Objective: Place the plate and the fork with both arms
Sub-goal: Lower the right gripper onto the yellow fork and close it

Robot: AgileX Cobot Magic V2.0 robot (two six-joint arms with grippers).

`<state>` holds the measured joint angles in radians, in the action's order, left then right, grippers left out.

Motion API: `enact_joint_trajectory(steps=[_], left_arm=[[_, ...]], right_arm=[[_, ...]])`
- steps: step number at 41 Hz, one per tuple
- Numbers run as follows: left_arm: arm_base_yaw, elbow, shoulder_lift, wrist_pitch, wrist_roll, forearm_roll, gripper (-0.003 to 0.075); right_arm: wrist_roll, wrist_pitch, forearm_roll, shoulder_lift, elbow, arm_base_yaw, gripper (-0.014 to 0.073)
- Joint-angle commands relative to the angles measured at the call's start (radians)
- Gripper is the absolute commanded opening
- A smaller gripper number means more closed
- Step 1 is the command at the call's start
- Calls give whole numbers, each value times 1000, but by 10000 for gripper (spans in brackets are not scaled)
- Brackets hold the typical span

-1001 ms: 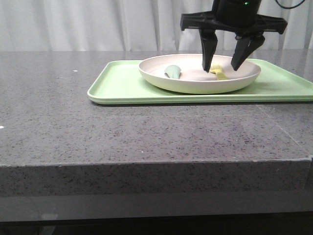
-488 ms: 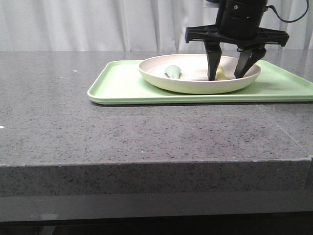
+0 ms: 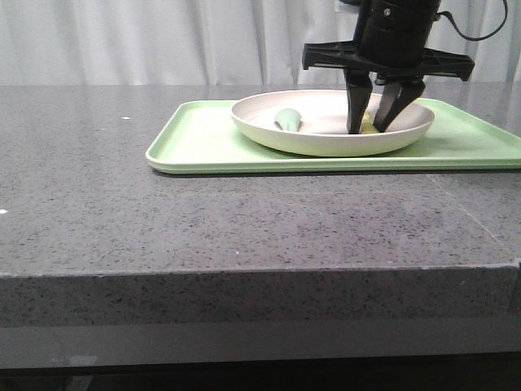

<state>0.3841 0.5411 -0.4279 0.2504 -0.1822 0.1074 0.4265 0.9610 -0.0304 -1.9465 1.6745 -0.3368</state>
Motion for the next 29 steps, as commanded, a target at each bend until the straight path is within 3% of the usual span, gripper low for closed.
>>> enact_joint_trajectory(steps=[1, 29], left_arm=[[7, 31, -6, -85, -9, -5, -18], [7, 31, -6, -85, -9, -5, -18]], right_arm=[[-5, 10, -14, 45, 26, 2, 155], [-5, 48, -14, 45, 88, 3, 154]])
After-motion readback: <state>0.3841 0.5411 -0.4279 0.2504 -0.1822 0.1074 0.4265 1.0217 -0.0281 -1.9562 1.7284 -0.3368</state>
